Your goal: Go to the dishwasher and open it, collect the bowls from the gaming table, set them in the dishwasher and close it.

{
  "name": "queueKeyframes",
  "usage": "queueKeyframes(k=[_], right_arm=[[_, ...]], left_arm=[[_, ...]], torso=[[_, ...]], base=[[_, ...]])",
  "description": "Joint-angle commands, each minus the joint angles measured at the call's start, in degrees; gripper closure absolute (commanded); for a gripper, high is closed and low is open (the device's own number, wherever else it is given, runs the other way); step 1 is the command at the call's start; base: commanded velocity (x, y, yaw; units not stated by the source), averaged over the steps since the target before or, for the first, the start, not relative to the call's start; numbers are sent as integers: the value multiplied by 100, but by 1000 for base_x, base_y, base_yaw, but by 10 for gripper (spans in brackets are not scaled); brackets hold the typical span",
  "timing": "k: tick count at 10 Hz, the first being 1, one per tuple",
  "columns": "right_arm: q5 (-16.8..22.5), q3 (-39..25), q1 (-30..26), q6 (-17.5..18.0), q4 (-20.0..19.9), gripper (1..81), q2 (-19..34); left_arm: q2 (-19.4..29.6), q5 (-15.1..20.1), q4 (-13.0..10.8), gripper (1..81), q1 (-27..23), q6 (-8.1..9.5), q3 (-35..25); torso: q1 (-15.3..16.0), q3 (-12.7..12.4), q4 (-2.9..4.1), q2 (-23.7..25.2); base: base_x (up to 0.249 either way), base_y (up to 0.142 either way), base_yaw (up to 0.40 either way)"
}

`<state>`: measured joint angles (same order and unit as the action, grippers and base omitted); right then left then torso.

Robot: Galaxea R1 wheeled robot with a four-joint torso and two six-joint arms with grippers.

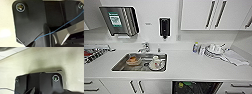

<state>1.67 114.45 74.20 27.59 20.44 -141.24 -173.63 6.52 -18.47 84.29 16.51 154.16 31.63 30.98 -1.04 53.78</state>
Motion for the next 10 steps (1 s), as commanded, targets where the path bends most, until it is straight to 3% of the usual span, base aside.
queueKeyframes(k=[1,5,6,8,10], right_arm=[[264,-354,-884,335,-576,10,348],[237,-398,-1447,660,-1437,10,462],[228,-389,-1508,678,-1481,10,471],[193,-414,-1745,721,-1718,10,541],[18,-855,-2070,827,-1886,10,814]], left_arm=[[12,394,1,10,-170,-25,-18],[56,394,1,10,-153,-16,-18],[56,402,1,10,-162,-25,-18],[56,438,-8,10,-171,-25,-18],[74,473,-8,10,-171,-42,-18]], torso=[[354,0,0,547],[879,0,0,1384],[641,0,0,1023],[811,0,0,1294],[853,0,0,1357]], base=[[0,0,0],[0,0,0],[0,0,0],[0,0,0],[0,0,0]])
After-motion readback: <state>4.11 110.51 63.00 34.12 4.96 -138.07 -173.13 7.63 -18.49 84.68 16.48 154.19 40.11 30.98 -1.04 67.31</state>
